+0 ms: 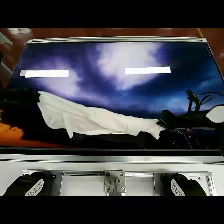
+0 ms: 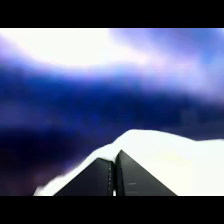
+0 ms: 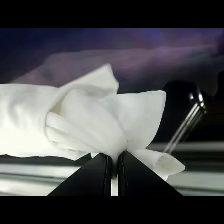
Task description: Fold the shirts.
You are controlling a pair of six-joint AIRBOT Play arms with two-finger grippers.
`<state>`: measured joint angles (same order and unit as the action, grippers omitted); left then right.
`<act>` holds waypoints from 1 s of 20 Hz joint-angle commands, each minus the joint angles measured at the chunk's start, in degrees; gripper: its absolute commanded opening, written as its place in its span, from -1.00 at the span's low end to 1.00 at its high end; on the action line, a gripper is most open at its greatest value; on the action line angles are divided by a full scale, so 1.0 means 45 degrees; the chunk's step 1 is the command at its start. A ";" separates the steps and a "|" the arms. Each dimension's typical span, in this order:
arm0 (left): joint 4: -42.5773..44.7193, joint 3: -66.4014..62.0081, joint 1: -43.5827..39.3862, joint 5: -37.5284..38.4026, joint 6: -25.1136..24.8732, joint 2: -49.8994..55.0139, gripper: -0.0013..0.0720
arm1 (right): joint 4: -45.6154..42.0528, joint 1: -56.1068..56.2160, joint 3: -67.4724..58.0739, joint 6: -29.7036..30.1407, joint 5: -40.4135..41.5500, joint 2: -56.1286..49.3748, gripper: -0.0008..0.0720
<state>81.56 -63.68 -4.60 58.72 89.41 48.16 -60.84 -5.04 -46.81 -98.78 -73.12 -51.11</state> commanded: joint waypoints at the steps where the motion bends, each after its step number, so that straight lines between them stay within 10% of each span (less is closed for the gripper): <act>1: -0.2113 0.0131 -0.0019 -0.4444 0.0787 0.1685 -0.87 | 0.1141 0.0005 0.0102 0.0350 0.2429 -0.2084 -0.81; 7: -0.4532 0.0126 -0.0015 -0.4323 0.0865 0.6023 -0.83 | 0.3303 0.0005 0.0097 0.0359 0.4405 -0.3929 -0.81; 10: -0.5299 0.0117 0.0005 -0.3079 0.0869 0.6985 0.92 | 0.3317 0.0005 0.0097 0.0447 0.4255 -0.3973 -0.81; 15: -0.5178 -0.0364 0.0525 0.0835 -0.0063 0.6392 0.95 | 0.3308 0.0005 0.0097 0.0967 0.4017 -0.3973 -0.81; 20: -0.6241 0.1715 -0.1020 0.1156 -0.0049 0.6120 0.98 | 0.2861 0.0005 0.0097 0.1258 0.3823 -0.3973 -0.81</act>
<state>56.77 -60.71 -5.82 61.17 89.69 75.92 -46.85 -5.04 -46.39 -94.00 -55.09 -68.97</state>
